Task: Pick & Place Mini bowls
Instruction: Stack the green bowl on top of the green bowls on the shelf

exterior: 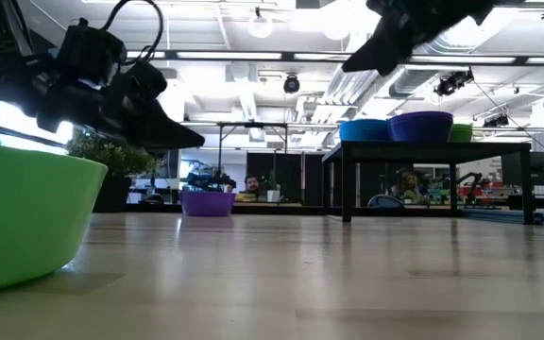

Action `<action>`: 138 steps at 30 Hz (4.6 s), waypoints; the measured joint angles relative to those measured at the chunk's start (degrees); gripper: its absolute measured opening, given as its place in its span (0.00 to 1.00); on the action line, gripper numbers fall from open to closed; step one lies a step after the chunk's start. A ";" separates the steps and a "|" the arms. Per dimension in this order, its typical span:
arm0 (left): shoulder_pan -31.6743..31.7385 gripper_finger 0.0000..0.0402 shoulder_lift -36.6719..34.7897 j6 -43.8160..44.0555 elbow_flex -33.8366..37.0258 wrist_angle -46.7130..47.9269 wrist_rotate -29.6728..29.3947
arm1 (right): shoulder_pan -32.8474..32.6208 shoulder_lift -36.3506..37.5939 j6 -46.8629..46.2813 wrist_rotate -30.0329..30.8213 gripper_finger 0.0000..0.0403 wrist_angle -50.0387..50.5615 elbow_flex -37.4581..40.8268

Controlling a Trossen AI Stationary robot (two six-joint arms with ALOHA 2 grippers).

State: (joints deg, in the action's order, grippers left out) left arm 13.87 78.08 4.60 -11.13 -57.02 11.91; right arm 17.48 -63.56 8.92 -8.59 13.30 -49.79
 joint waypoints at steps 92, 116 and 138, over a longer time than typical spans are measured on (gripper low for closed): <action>-8.13 0.10 34.57 15.82 -58.41 57.53 -8.23 | -26.60 6.09 -4.40 24.98 0.00 -36.64 27.20; -7.39 0.01 17.99 2.50 -29.32 17.25 -6.00 | -28.15 -1.38 -10.41 26.70 0.04 -23.02 17.21; -6.99 0.01 17.53 4.24 -8.00 -16.48 -8.38 | -30.17 -36.27 -10.18 15.53 0.36 11.61 -9.87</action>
State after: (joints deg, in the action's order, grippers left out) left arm 6.87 95.61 8.84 -19.14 -73.50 3.53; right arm -12.69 -99.83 -1.26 6.94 24.90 -59.66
